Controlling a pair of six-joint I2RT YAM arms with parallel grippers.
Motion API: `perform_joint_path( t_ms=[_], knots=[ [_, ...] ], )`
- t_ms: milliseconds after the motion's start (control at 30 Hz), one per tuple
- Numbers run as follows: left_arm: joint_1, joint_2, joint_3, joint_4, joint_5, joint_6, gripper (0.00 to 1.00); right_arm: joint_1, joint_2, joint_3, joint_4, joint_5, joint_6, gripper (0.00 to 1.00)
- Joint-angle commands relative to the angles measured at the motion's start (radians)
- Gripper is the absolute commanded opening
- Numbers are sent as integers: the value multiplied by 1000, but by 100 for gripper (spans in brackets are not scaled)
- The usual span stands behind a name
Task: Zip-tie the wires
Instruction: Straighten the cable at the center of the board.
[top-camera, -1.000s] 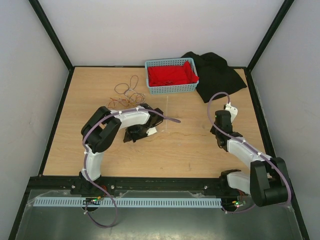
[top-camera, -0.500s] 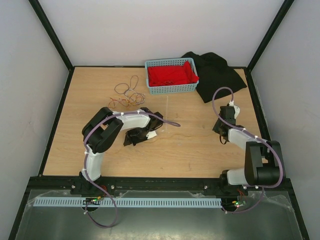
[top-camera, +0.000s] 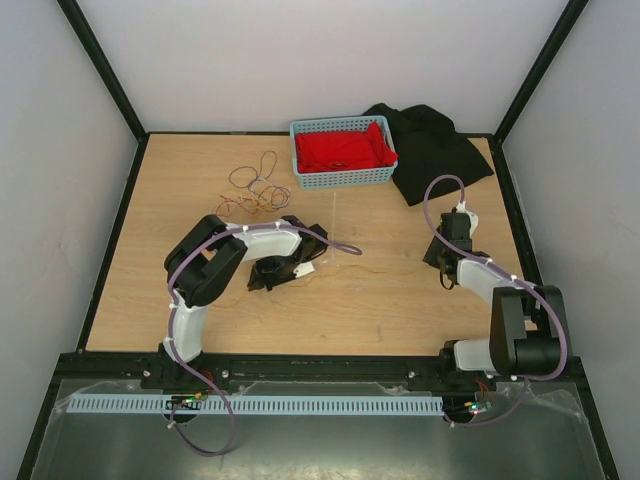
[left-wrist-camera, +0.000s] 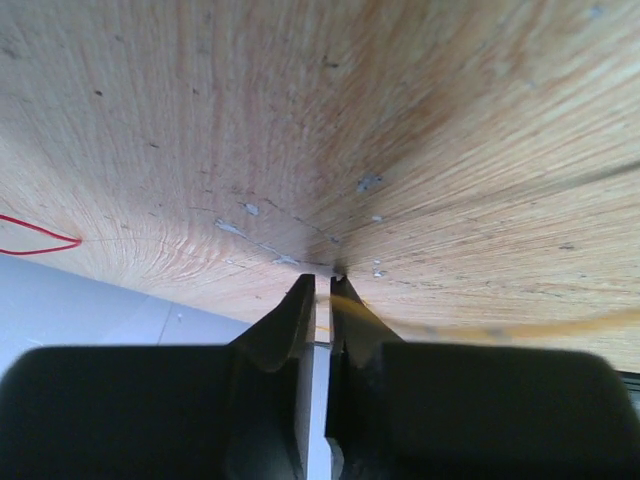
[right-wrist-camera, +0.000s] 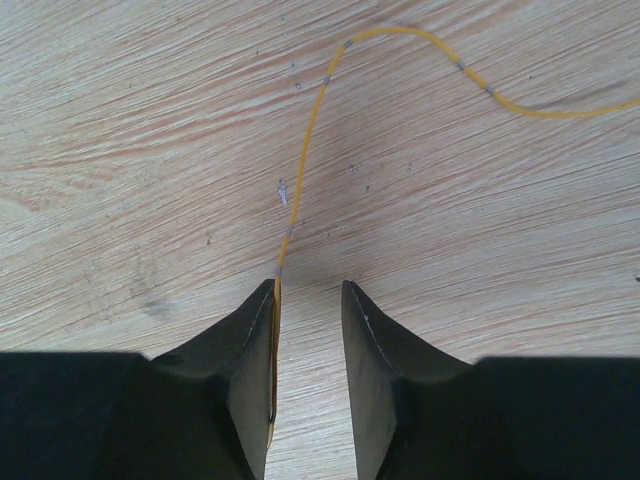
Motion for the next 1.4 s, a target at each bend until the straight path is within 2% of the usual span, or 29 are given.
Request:
perform_joint_path(
  t_ms=[0, 133, 367, 600, 800, 1000, 1067, 1200, 1367],
  knots=[
    [-4, 18, -11, 11, -13, 8, 14, -3, -30, -5, -33, 15, -44, 43],
    [-2, 12, -21, 11, -16, 9, 23, -3, -30, 16, -48, 17, -62, 52],
    [12, -63, -21, 11, 26, 19, 52, -2, -70, 54, -69, -87, -84, 70],
    [59, -165, -18, 20, 106, 24, 67, -2, -120, 76, -94, -157, -90, 99],
    [135, -311, -19, 38, 210, 32, 75, -3, -150, 106, -115, -192, -91, 99],
    [252, -483, -15, 54, 340, 31, 77, -3, -199, 166, -145, -240, -88, 99],
    [317, -545, -8, 77, 408, 18, 79, -3, -233, 180, -146, -240, -97, 99],
    [493, -626, 20, 170, 540, -59, 98, -3, -307, 202, -146, -245, -135, 99],
    [662, -553, 108, 221, 622, -152, 98, -2, -371, 192, -131, -281, -141, 99]
  ],
)
